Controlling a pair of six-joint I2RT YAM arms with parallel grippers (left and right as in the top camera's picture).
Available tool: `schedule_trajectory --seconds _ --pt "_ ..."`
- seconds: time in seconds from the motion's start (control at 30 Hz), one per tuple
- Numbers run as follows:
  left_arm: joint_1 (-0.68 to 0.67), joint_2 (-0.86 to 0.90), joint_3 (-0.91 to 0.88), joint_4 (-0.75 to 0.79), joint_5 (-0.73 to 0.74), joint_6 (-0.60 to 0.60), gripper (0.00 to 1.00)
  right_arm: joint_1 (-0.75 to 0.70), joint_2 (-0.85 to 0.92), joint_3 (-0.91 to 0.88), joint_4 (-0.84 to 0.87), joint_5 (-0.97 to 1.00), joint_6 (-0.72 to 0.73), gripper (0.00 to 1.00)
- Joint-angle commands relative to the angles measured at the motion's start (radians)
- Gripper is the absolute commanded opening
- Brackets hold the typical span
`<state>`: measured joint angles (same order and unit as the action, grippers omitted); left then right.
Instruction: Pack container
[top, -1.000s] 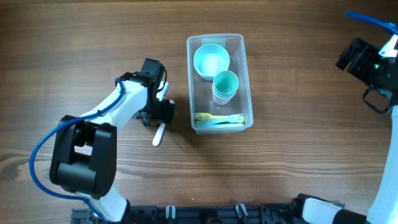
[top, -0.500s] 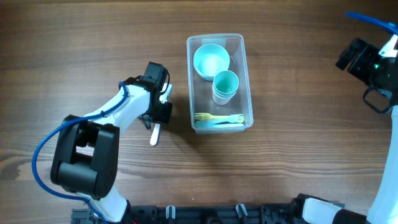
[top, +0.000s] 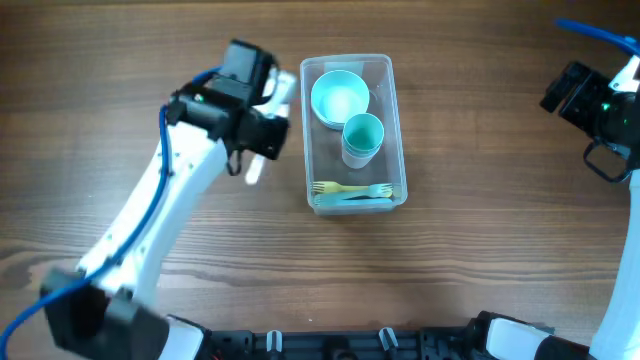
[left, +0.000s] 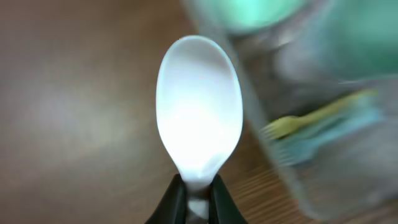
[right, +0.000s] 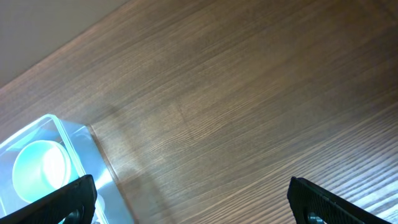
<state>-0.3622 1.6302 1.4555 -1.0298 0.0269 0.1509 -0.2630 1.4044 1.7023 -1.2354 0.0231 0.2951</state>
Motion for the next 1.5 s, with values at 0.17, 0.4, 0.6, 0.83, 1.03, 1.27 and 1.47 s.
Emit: schedule_trajectory --seconds 0.17,0.4,0.6,0.83,1.03,1.27,1.47 --pt "-0.418 -0.031 0.084 0.096 0.014 0.435 0.04 -0.001 0.005 -0.010 0.000 -0.005 0.020 1.00" --pt "-0.434 0.214 0.084 0.103 0.014 0.520 0.04 -0.001 0.005 -0.010 0.000 -0.005 0.020 1.00" --pt "-0.435 0.283 0.084 0.106 0.018 0.519 0.20 -0.001 0.005 -0.010 0.000 -0.005 0.020 1.00" --pt "-0.433 0.228 0.135 0.130 -0.066 0.297 1.00 -0.001 0.006 -0.010 0.000 -0.005 0.020 1.00" --pt "-0.346 0.021 0.222 0.066 -0.153 -0.039 1.00 -0.001 0.005 -0.010 0.000 -0.005 0.020 1.00" --pt "0.042 -0.140 0.222 -0.169 -0.185 -0.350 1.00 -0.001 0.005 -0.010 0.000 -0.005 0.020 1.00" --pt "0.123 -0.138 0.219 -0.228 -0.185 -0.350 1.00 -0.001 0.005 -0.010 0.000 -0.005 0.019 1.00"
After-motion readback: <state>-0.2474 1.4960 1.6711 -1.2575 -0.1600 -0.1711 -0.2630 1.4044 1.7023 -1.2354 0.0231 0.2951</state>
